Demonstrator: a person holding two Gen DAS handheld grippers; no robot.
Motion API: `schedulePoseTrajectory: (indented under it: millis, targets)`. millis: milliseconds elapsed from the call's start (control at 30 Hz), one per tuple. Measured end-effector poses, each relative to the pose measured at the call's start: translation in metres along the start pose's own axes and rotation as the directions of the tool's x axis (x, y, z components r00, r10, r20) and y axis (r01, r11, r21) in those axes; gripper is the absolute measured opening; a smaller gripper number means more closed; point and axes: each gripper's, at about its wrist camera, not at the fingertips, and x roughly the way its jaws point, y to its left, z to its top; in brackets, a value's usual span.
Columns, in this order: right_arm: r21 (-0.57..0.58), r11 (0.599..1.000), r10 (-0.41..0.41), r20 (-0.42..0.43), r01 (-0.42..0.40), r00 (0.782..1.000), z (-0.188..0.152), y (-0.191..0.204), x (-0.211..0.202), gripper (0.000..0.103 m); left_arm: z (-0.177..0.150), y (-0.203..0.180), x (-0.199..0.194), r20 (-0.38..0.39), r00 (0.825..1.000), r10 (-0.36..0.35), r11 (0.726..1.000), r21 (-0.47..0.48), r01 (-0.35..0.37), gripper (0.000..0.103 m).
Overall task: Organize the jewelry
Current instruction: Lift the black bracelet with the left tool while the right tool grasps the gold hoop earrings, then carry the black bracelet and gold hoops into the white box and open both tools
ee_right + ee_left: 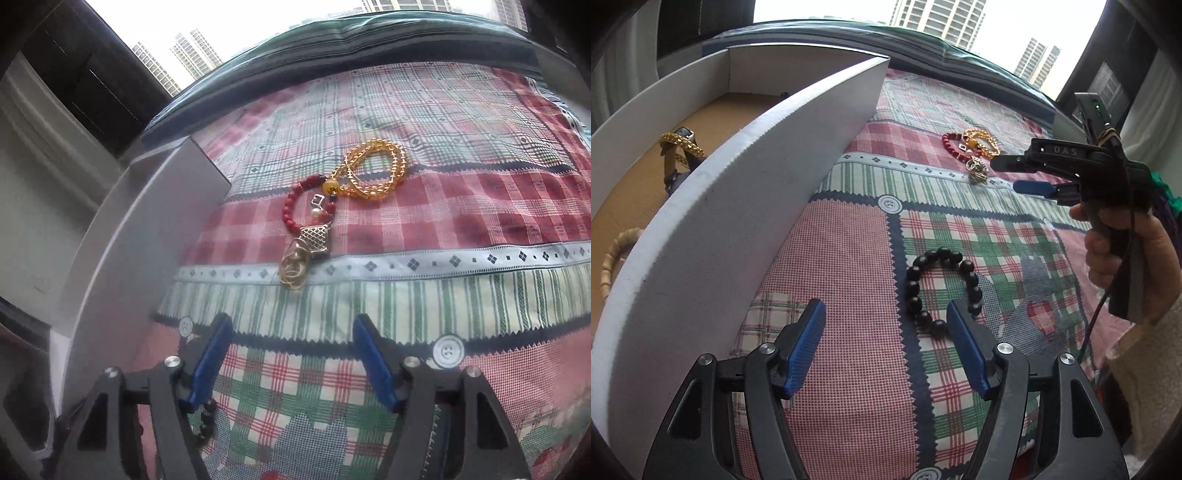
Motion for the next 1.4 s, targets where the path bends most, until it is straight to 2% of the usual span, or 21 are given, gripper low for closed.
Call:
schedulePoseTrajectory:
  millis: [100, 133, 167, 200, 233, 367, 533, 600, 700, 733, 800, 833, 867, 967, 1067, 1133, 1233, 1400]
  targets:
    - [-0.003, 0.997, -0.077, -0.044, 0.077, 0.996, 0.019, 0.014, 0.04, 0.066, -0.002, 0.006, -0.002, -0.003, 1.0, 0.008, 1.0, -0.015, -0.008, 0.071]
    - [-0.017, 0.993, -0.114, -0.067, 0.113, 0.991, 0.022, 0.018, 0.052, 0.058, -0.002, 0.007, -0.002, -0.005, 1.0, 0.01, 1.0, -0.017, -0.01, 0.071]
    - [-0.03, 0.989, -0.144, -0.08, 0.142, 0.986, 0.023, 0.022, 0.062, 0.056, -0.002, 0.007, -0.002, -0.006, 1.0, 0.011, 1.0, -0.016, -0.011, 0.071]
    - [-0.058, 0.982, -0.183, -0.05, 0.18, 0.982, 0.024, 0.028, 0.063, 0.045, -0.001, 0.006, -0.001, -0.007, 1.0, 0.009, 1.0, -0.011, -0.009, 0.072]
    - [-0.089, 0.972, -0.221, -0.049, 0.216, 0.974, 0.024, 0.033, 0.067, 0.024, 0.001, 0.004, 0.001, -0.01, 1.0, 0.008, 1.0, -0.003, -0.008, 0.073]
    - [-0.119, 0.968, -0.226, -0.034, 0.22, 0.974, 0.013, 0.032, 0.061, 0.022, 0.01, -0.016, 0.021, -0.035, 0.999, 0.026, 0.996, 0.086, -0.023, 0.073]
    - [-0.143, 0.973, -0.184, -0.01, 0.181, 0.983, -0.014, 0.015, 0.022, 0.022, 0.02, -0.041, 0.051, -0.046, 0.993, 0.111, 0.973, 0.206, -0.1, 0.072]
    - [-0.151, 0.975, -0.166, 0.002, 0.165, 0.986, -0.027, 0.01, 0.005, 0.022, 0.02, -0.045, 0.063, -0.059, 0.986, 0.156, 0.962, 0.236, -0.138, 0.068]
    - [-0.151, 0.977, -0.149, 0.017, 0.149, 0.989, -0.047, 0.005, -0.017, 0.021, 0.017, -0.046, 0.066, -0.048, 0.985, 0.166, 0.96, 0.235, -0.151, 0.064]
    - [-0.149, 0.978, -0.144, 0.025, 0.146, 0.989, -0.052, 0.004, -0.023, 0.021, 0.016, -0.047, 0.066, -0.048, 0.986, 0.161, 0.961, 0.235, -0.145, 0.058]
    - [-0.139, 0.981, -0.127, 0.041, 0.132, 0.991, -0.062, 0.004, -0.035, 0.021, 0.015, -0.051, 0.064, -0.049, 0.988, 0.145, 0.961, 0.244, -0.129, 0.036]
    - [-0.132, 0.984, -0.118, 0.051, 0.124, 0.992, -0.067, 0.004, -0.041, 0.021, 0.015, -0.053, 0.064, -0.051, 0.988, 0.143, 0.959, 0.255, -0.126, 0.013]
    - [-0.124, 0.986, -0.108, 0.062, 0.116, 0.992, -0.071, 0.003, -0.048, 0.021, 0.015, -0.055, 0.063, -0.055, 0.988, 0.141, 0.957, 0.263, -0.122, 0.01]
    - [-0.108, 0.989, -0.088, 0.089, 0.097, 0.992, -0.081, 0.003, -0.061, 0.021, 0.015, -0.054, 0.062, -0.06, 0.992, 0.112, 0.965, 0.243, -0.094, 0.01]
    - [-0.09, 0.993, -0.069, 0.106, 0.079, 0.992, -0.089, 0.004, -0.067, 0.021, 0.019, -0.047, 0.051, -0.057, 0.998, 0.019, 0.988, 0.154, -0.01, 0.01]
    - [-0.086, 0.994, -0.062, 0.109, 0.071, 0.992, -0.093, 0.005, -0.071, 0.021, 0.024, -0.044, 0.038, -0.033, 0.999, -0.035, 0.993, 0.11, 0.038, 0.01]
    - [-0.096, 0.993, -0.061, 0.117, 0.072, 0.991, -0.097, 0.01, -0.078, 0.021, 0.032, -0.042, 0.015, 0.002, 0.994, -0.105, 0.992, 0.065, 0.105, 0.01]
    - [-0.12, 0.991, -0.049, 0.138, 0.066, 0.989, -0.096, 0.022, -0.089, 0.021, 0.042, -0.039, -0.02, 0.065, 0.982, -0.178, 0.984, 0.024, 0.177, 0.01]
